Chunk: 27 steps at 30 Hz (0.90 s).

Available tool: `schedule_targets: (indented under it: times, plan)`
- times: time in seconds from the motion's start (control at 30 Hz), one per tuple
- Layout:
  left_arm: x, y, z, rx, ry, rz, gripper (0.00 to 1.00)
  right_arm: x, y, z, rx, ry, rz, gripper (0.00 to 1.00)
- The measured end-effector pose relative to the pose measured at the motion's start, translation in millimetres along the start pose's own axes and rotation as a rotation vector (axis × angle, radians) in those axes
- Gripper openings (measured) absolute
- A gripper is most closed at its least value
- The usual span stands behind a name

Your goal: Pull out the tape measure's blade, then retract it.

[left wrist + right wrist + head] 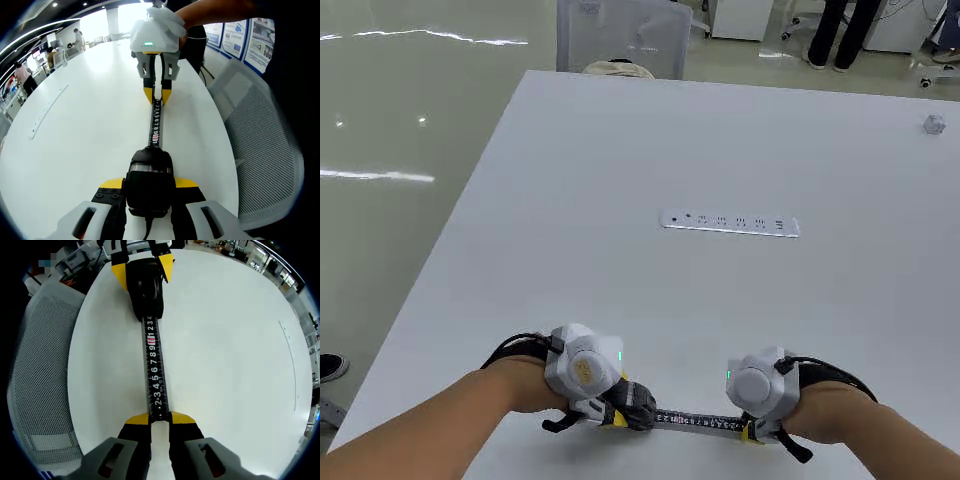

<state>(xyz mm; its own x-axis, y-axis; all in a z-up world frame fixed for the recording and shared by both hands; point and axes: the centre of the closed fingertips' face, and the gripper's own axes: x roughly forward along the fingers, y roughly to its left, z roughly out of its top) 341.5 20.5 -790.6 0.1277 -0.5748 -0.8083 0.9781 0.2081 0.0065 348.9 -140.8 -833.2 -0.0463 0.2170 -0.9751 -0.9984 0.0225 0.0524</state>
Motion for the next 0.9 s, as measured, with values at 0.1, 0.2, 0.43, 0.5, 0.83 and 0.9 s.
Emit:
schedule_targets:
  times: [0.1,0.2,0.43,0.5,0.83,0.9]
  plan:
    - [0.3,0.2,-0.2,-0.001,0.000,0.000,0.31,-0.4,0.2,-1.2,0.004,0.001,-0.001,0.11]
    - [0.3,0.4,0.2,-0.001,-0.001,0.000,0.31,-0.7,0.1,-2.5,0.006,-0.001,-0.001,0.11]
    - [0.4,0.9,0.4,-0.005,-0.004,0.001,0.31,-1.2,-0.8,-5.0,0.008,-0.002,-0.002,0.11]
    - [0.4,1.0,0.4,-0.005,-0.004,0.001,0.31,-1.6,-0.8,-6.0,0.008,0.000,-0.003,0.11]
    - [0.3,1.1,0.4,-0.004,-0.003,0.002,0.31,-3.5,-1.3,-12.0,0.014,0.003,-0.006,0.11]
    - [0.3,1.0,0.3,-0.004,-0.002,0.002,0.31,-4.1,-1.2,-13.0,0.013,0.006,-0.006,0.11]
